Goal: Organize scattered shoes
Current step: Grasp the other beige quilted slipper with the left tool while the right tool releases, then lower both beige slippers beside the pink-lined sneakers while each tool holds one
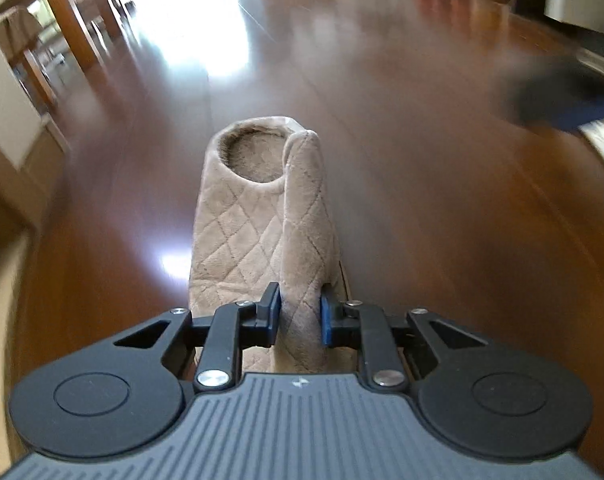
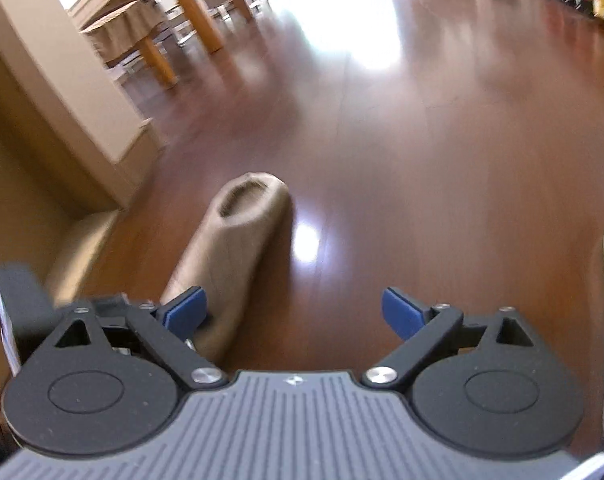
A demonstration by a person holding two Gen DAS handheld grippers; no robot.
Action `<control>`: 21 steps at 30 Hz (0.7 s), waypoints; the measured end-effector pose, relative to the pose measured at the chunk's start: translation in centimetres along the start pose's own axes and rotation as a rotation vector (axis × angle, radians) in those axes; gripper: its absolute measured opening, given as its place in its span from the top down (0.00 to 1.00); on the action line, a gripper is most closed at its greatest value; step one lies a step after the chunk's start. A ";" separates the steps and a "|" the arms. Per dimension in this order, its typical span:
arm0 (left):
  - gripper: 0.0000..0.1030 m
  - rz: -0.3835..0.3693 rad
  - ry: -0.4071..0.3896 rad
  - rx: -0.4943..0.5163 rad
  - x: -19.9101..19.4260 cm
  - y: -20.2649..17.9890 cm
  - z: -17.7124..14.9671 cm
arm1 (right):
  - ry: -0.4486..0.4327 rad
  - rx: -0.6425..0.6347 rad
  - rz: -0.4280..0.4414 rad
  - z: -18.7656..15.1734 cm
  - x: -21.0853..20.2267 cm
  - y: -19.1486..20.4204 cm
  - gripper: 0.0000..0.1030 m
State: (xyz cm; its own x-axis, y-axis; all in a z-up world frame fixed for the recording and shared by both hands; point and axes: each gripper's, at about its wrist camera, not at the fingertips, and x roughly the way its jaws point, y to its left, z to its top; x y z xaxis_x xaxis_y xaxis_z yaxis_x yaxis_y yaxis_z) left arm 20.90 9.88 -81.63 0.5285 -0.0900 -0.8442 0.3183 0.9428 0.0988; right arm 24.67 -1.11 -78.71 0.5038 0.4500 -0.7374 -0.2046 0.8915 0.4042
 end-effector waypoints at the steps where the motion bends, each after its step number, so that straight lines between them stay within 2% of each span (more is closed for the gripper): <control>1: 0.72 -0.019 0.011 0.006 -1.2 -1.2 -1.1 | 0.038 0.023 0.028 -1.0 -0.3 0.1 0.09; 4: 0.59 -0.132 0.028 0.023 -5.6 -4.1 -4.8 | 0.164 0.072 0.106 -4.2 -0.5 0.2 0.09; 6: 0.58 -0.197 0.026 0.024 -8.1 -4.8 -6.5 | 0.238 0.068 0.133 -6.2 -0.4 0.5 0.09; 8: 0.57 -0.230 0.019 0.001 -10.1 -4.2 -7.6 | 0.293 0.023 0.109 -8.7 -0.5 1.1 0.10; 10: 0.56 -0.218 0.010 -0.014 -11.4 -3.1 -8.3 | 0.309 0.006 0.078 -9.8 -0.1 1.2 0.13; 11: 0.56 -0.181 0.005 -0.023 -11.5 -2.3 -8.4 | 0.316 0.014 0.060 -10.4 0.3 1.1 0.16; 12: 0.56 -0.141 0.008 -0.037 -11.2 -1.3 -8.2 | 0.315 0.024 0.058 -10.6 0.5 1.0 0.31; 13: 0.56 -0.130 0.014 -0.044 -10.9 -0.9 -7.9 | 0.312 0.030 0.060 -10.7 0.7 0.9 0.56; 15: 0.56 -0.100 0.028 -0.060 -9.9 -0.4 -7.5 | 0.300 0.050 0.076 -11.0 1.4 0.3 0.77; 16: 0.56 -0.086 0.030 -0.060 -9.8 -0.4 -7.2 | 0.293 0.047 0.094 -11.2 1.6 0.2 0.82; 19: 0.56 -0.071 0.018 -0.083 -9.8 0.8 -6.7 | 0.270 0.014 0.130 -11.5 0.6 0.1 0.84; 21: 0.55 -0.081 0.005 -0.088 -10.4 1.2 -6.7 | 0.270 0.046 0.182 -11.4 -0.9 -0.5 0.85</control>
State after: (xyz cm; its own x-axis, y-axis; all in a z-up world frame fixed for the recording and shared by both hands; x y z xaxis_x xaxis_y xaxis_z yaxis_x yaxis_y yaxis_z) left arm 10.52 14.11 -76.24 0.5000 -0.1660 -0.8499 0.2896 0.9570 -0.0165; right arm 14.78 -1.35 -84.39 0.2208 0.6050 -0.7650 -0.2300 0.7945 0.5620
